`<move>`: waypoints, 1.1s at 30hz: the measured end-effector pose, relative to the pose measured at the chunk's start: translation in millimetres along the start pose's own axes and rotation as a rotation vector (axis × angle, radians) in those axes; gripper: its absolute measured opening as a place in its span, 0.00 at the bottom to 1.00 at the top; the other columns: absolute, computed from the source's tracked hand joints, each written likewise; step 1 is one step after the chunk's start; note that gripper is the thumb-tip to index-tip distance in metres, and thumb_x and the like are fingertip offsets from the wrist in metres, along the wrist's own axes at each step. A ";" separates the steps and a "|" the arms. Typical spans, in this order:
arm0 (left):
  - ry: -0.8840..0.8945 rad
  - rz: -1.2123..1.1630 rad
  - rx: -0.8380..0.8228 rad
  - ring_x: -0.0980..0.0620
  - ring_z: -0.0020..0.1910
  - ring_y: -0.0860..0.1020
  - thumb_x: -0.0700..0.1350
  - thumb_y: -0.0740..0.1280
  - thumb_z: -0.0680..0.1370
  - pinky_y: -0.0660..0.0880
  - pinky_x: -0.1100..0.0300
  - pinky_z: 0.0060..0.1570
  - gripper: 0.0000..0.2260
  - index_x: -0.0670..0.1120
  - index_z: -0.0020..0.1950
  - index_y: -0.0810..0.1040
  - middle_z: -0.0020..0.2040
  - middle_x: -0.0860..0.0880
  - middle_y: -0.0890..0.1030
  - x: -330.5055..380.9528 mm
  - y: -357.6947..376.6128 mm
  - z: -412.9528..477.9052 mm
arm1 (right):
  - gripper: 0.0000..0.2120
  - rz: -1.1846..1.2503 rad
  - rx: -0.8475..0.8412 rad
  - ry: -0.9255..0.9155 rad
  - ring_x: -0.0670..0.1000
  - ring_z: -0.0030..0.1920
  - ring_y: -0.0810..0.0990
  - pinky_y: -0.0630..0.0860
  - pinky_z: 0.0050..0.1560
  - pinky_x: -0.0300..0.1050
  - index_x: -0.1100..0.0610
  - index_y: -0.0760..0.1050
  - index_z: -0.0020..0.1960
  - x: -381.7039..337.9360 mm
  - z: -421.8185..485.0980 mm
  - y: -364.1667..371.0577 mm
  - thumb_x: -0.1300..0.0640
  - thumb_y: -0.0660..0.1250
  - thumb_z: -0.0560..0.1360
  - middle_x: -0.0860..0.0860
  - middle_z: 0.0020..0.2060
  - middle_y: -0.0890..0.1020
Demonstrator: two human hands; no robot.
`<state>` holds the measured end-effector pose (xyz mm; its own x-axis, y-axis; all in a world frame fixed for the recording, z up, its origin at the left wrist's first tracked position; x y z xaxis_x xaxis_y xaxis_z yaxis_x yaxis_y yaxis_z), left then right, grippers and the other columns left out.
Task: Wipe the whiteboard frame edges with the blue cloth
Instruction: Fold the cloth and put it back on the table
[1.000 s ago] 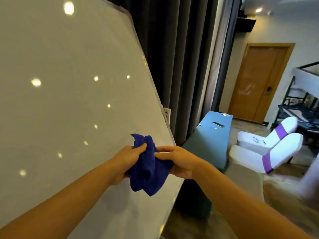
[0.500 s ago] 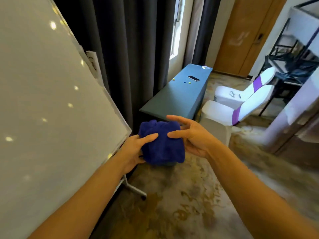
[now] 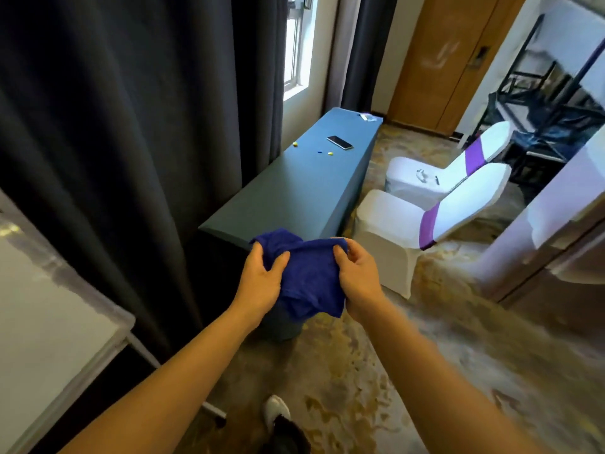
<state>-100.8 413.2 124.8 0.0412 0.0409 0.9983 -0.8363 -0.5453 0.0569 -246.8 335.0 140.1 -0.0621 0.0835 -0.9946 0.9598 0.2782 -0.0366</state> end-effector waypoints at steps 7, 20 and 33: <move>-0.161 -0.028 0.128 0.60 0.35 0.82 0.42 0.74 0.74 0.76 0.68 0.32 0.19 0.55 0.51 0.65 0.40 0.51 0.82 -70.6 84.7 134.5 | 0.08 -0.236 0.046 0.147 0.59 0.50 0.80 0.78 0.51 0.58 0.50 0.75 0.51 20.0 180.6 -27.9 0.55 0.57 0.83 0.54 0.47 0.81; -0.597 0.310 0.141 0.46 0.45 0.84 0.48 0.80 0.66 0.79 0.49 0.47 0.13 0.42 0.44 0.85 0.42 0.45 0.86 -149.4 45.4 288.0 | 0.10 -0.475 -0.487 0.264 0.48 0.40 0.80 0.77 0.43 0.48 0.49 0.75 0.46 83.5 392.6 43.9 0.53 0.59 0.82 0.51 0.41 0.82; -0.952 -0.493 0.962 0.44 0.55 0.78 0.43 0.68 0.78 0.79 0.47 0.46 0.19 0.45 0.67 0.69 0.65 0.43 0.75 -198.8 100.5 306.3 | 0.12 -0.894 -0.986 0.281 0.60 0.55 0.79 0.77 0.57 0.54 0.54 0.75 0.62 163.9 519.7 102.0 0.53 0.60 0.81 0.56 0.56 0.81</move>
<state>-25.6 93.8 -64.3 0.8761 0.0338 0.4810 0.0415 -0.9991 -0.0055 -16.9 -120.2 -77.3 -0.7212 -0.3268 -0.6108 -0.0226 0.8923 -0.4509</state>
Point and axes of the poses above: each hand's wrist, its own z-axis towards the middle knuckle, its own y-axis out of the palm, x = y × z, the point moved 2 cm from there along z, towards the middle knuckle
